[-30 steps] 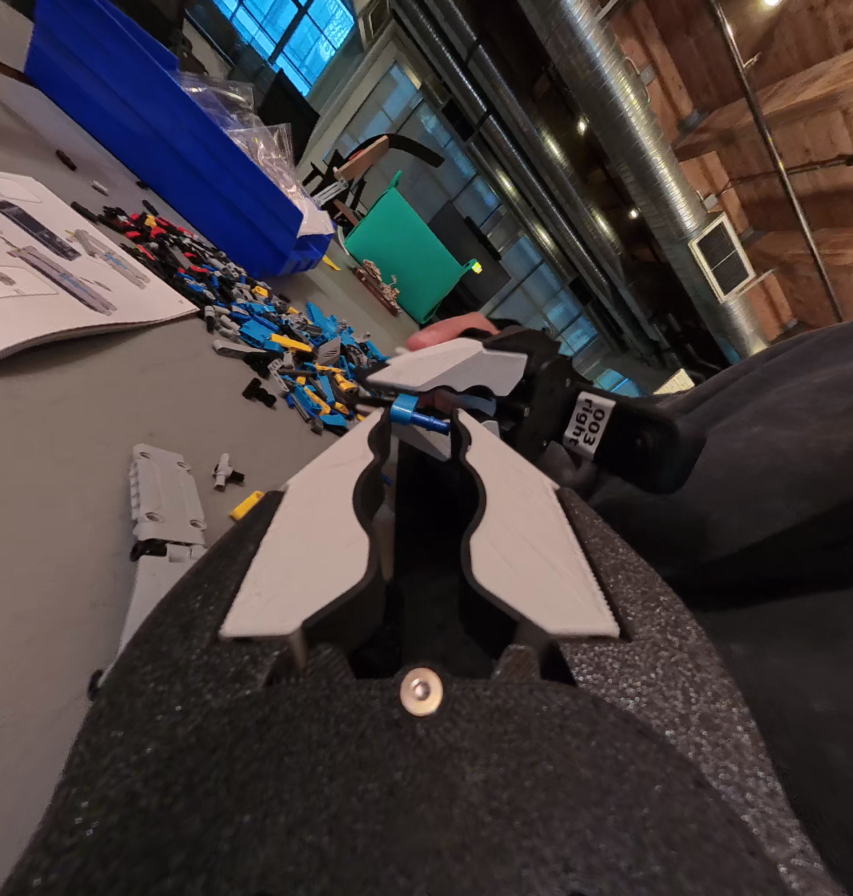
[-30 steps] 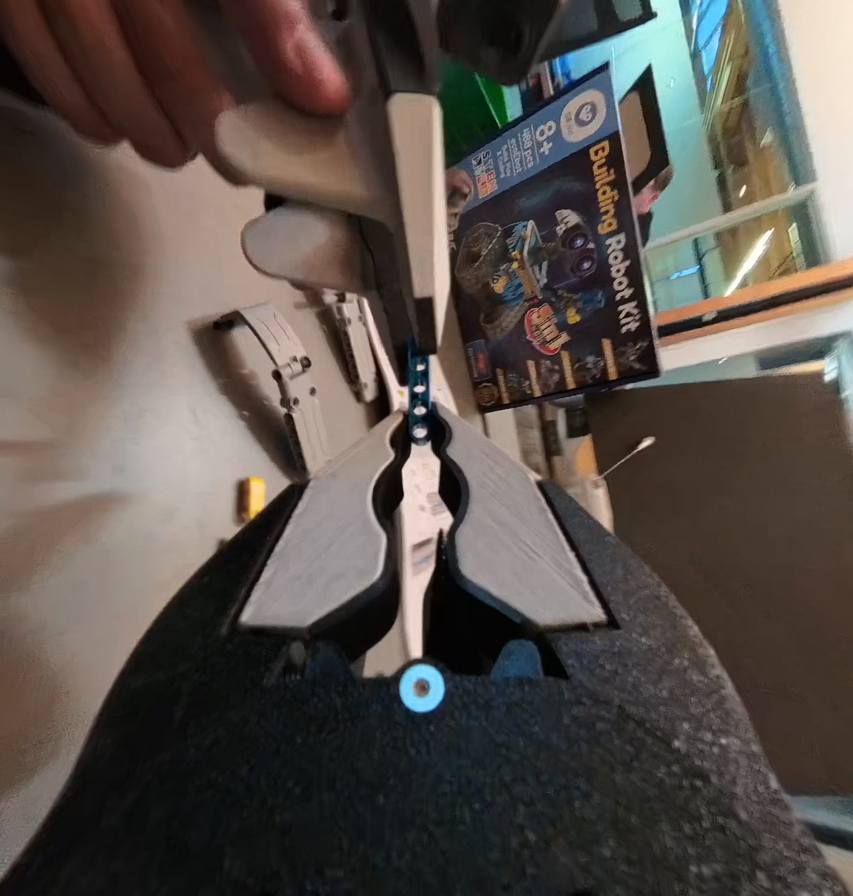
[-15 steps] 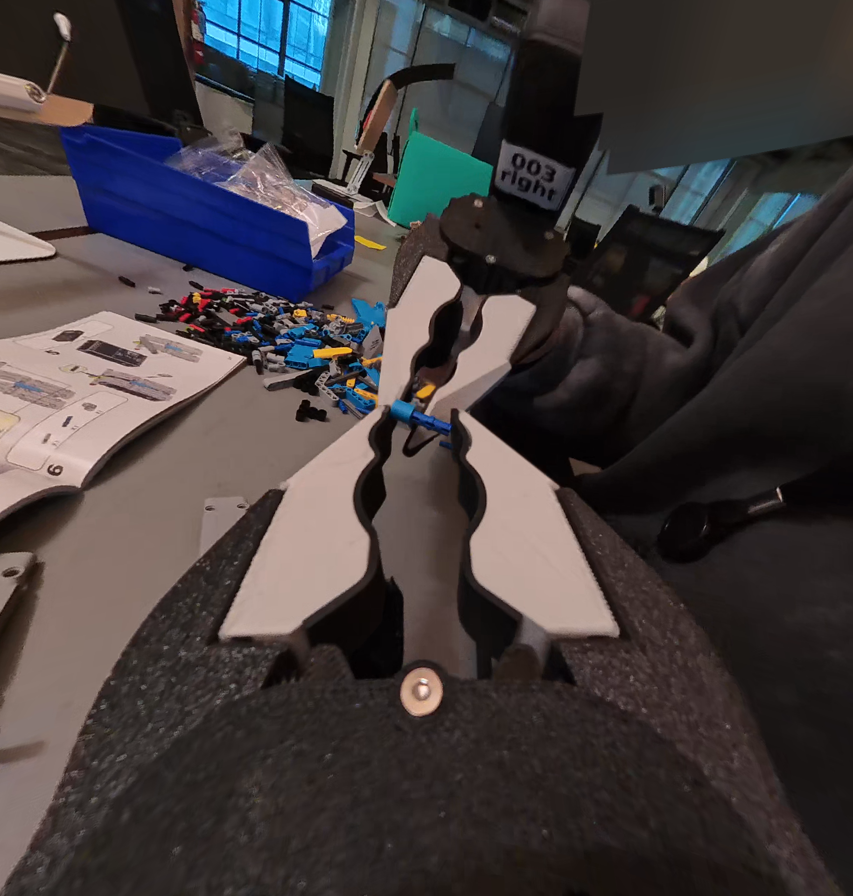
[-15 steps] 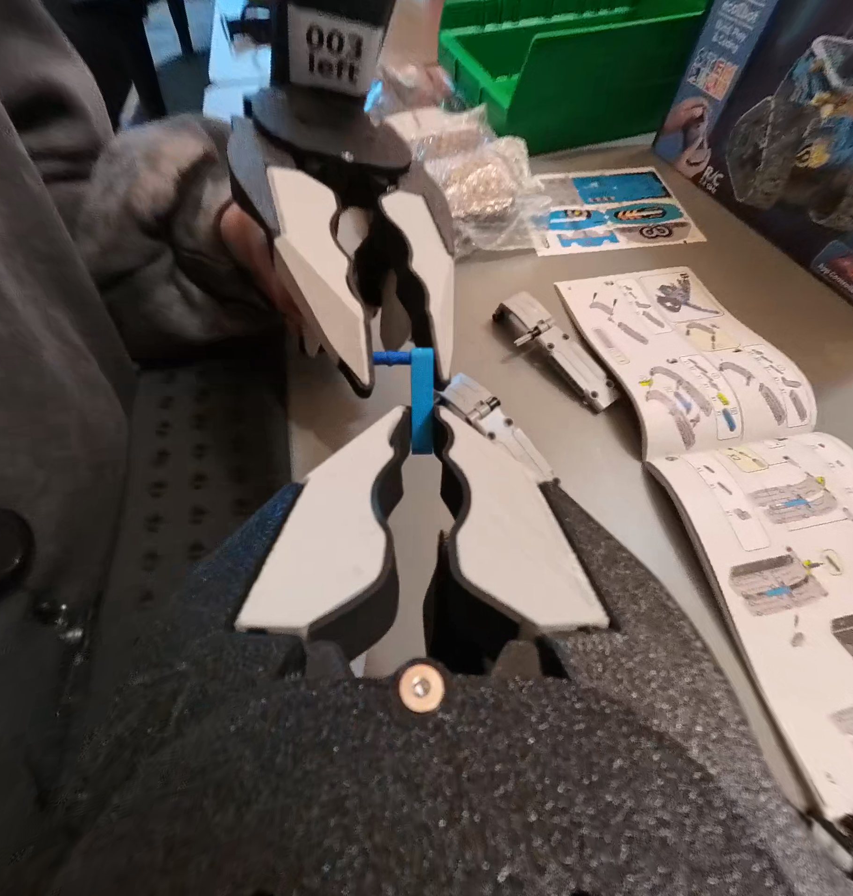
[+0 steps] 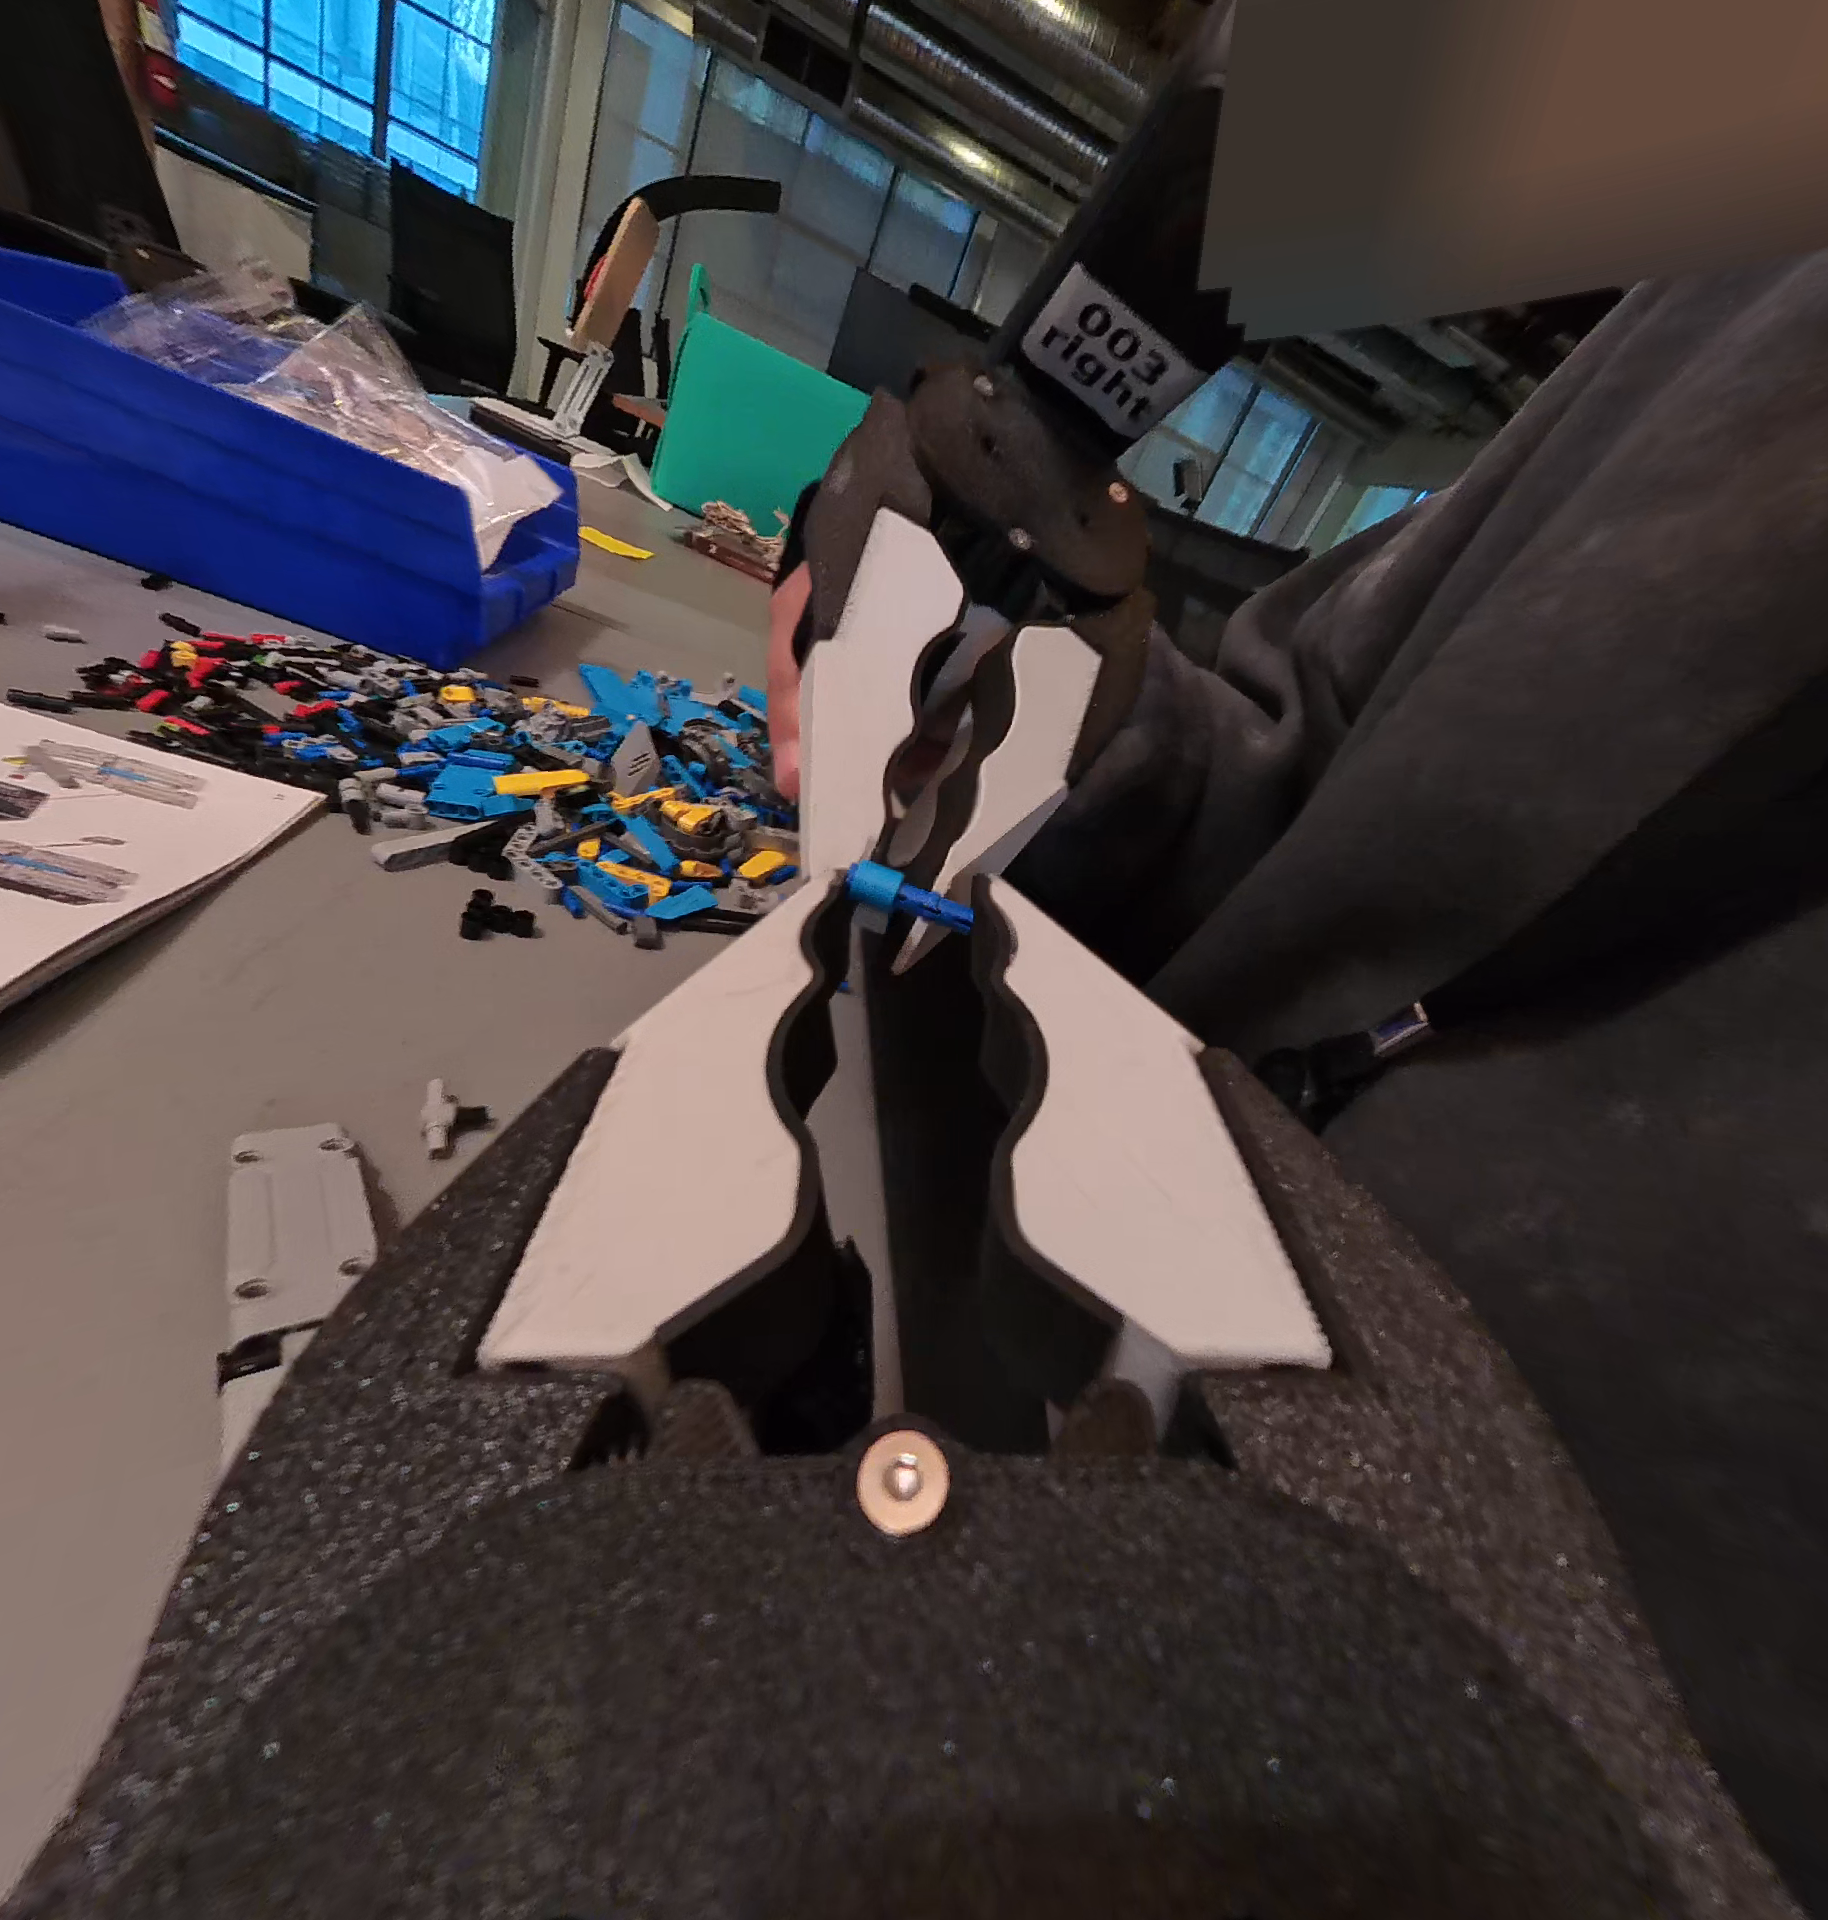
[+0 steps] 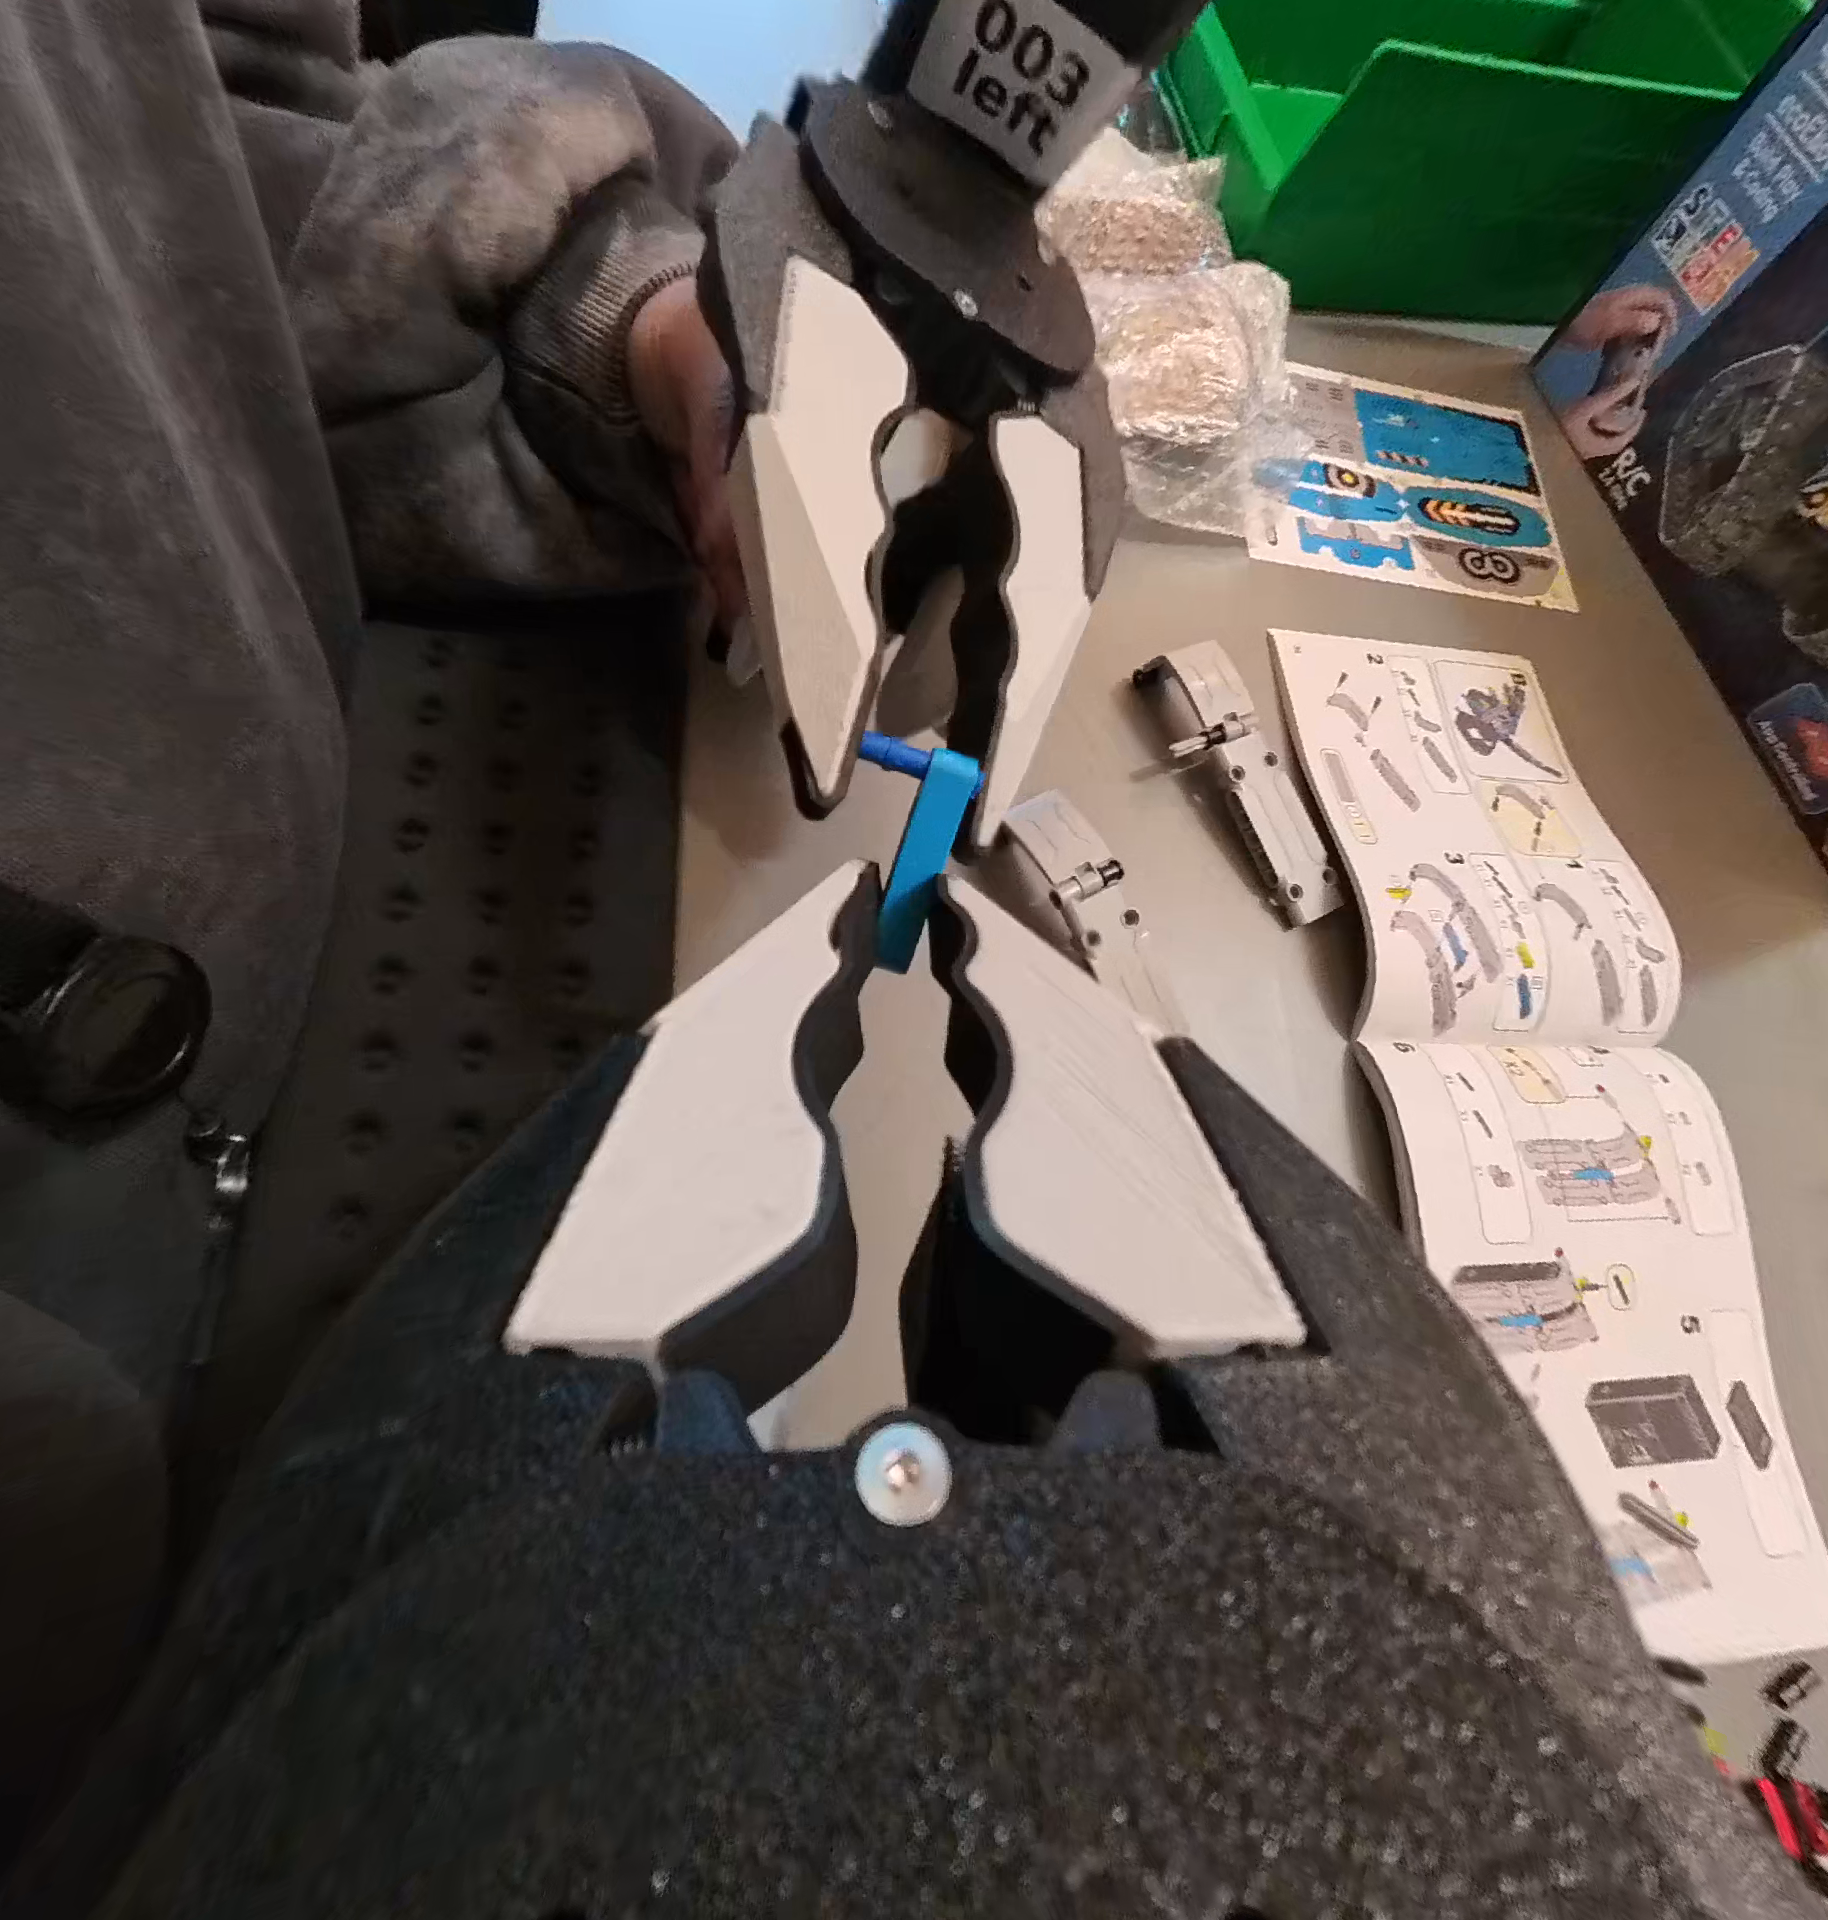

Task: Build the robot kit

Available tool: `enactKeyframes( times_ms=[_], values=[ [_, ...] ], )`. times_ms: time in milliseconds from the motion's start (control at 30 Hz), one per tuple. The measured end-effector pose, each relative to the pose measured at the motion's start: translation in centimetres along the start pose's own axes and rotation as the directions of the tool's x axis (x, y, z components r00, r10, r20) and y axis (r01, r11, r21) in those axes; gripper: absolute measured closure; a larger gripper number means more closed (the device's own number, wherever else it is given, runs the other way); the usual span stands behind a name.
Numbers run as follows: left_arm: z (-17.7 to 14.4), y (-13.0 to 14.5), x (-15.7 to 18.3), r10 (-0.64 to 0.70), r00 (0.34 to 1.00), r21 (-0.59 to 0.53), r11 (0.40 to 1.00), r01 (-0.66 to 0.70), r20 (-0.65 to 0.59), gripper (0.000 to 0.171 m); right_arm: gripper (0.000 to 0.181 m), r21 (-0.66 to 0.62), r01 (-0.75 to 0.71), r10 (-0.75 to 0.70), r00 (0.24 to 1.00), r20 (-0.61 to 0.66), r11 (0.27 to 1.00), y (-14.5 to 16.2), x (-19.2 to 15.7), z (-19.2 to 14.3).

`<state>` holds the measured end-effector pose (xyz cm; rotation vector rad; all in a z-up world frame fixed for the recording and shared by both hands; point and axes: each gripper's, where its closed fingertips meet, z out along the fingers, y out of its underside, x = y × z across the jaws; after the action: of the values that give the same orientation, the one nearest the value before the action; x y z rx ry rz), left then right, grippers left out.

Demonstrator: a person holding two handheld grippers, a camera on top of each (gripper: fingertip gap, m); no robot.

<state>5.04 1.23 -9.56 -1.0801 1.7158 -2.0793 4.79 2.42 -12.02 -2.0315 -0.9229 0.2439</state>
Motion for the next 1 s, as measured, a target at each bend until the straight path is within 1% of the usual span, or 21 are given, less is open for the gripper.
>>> enactKeyframes(
  times_ms=[67, 133, 200, 267, 300, 367, 433, 467, 600, 633, 733, 800, 867, 933, 1000],
  values=[
    [0.0, 0.0, 0.2, -0.016, 1.0, 0.002, 1.0, 0.016, -0.017, 0.15, 0.174, 0.012, -0.009, 0.009, 1.0, 0.027, 1.0, -0.1, -0.3, 0.0],
    [0.1, 0.3, -0.1, -0.032, 0.999, -0.009, 0.999, 0.032, -0.008, 0.15, 0.174, -0.006, 0.013, -0.013, 1.0, 0.007, 1.0, 0.3, -0.1, 0.1],
    [0.0, 0.0, 0.1, -0.05, 0.998, 0.003, 0.999, 0.05, -0.028, 0.15, 0.174, 0.016, 0.008, -0.008, 1.0, 0.013, 1.0, -0.1, -0.3, 0.0],
    [0.1, 0.4, -0.3, -0.048, 0.999, -0.015, 0.999, 0.048, -0.012, 0.15, 0.174, -0.005, 0.027, -0.027, 0.999, 0.029, 1.0, 0.2, -0.7, 0.2],
    [0.0, 0.5, -0.3, -0.07, 0.997, -0.016, 0.997, 0.07, -0.021, 0.151, 0.174, -0.012, 0.037, -0.037, 0.999, 0.018, 0.999, 0.2, -0.8, 0.4],
    [0.1, 0.6, -0.3, -0.064, 0.998, -0.021, 0.998, 0.064, -0.013, 0.15, 0.174, -0.02, 0.045, -0.044, 0.999, 0.019, 0.999, 0.4, -0.6, 0.4],
    [0.0, 0.6, -0.3, -0.072, 0.997, -0.024, 0.997, 0.071, -0.016, 0.15, 0.174, 0.001, 0.032, -0.032, 0.999, 0.03, 0.999, 0.3, -0.7, 0.5],
    [0.0, 0.6, -0.6, -0.069, 0.998, -0.022, 0.997, 0.069, 0.004, 0.151, 0.174, -0.003, 0.019, -0.019, 1.0, 0.018, 1.0, 0.5, -0.4, 0.6],
    [-0.1, 0.4, -1.8, -0.053, 0.995, -0.012, 0.998, 0.055, 0.085, 0.15, 0.174, 0.053, -0.124, 0.123, 0.992, 0.024, 0.991, 0.8, 0.8, 0.9],
    [-0.2, 0.2, -1.9, -0.044, 0.995, -0.004, 0.999, 0.045, 0.094, 0.15, 0.174, 0.076, -0.159, 0.156, 0.987, 0.041, 0.984, 0.7, 1.0, 1.0],
    [-0.5, -0.5, -2.0, -0.079, 0.993, 0.039, 0.996, 0.076, 0.085, 0.149, 0.174, 0.163, -0.265, 0.256, 0.964, 0.078, 0.95, -0.1, 1.2, 1.7],
    [-0.2, -0.5, -1.7, -0.085, 0.994, 0.035, 0.996, 0.083, 0.068, 0.149, 0.174, 0.18, -0.28, 0.27, 0.96, 0.08, 0.943, -0.2, 0.8, 2.5],
    [-0.3, -0.6, -2.0, -0.096, 0.992, 0.047, 0.995, 0.092, 0.08, 0.149, 0.174, 0.214, -0.286, 0.287, 0.958, 0.029, 0.934, -0.3, 1.4, 2.9],
    [-0.8, -1.2, -2.2, -0.13, 0.989, 0.08, 0.989, 0.125, 0.067, 0.147, 0.175, 0.271, -0.351, 0.346, 0.936, 0.068, 0.896, -0.6, 1.6, 2.7],
    [-1.5, -1.9, -2.6, -0.153, 0.985, 0.127, 0.982, 0.142, 0.082, 0.144, 0.175, 0.314, -0.431, 0.418, 0.901, 0.113, 0.846, -0.6, 2.0, 2.4]
  ],
)
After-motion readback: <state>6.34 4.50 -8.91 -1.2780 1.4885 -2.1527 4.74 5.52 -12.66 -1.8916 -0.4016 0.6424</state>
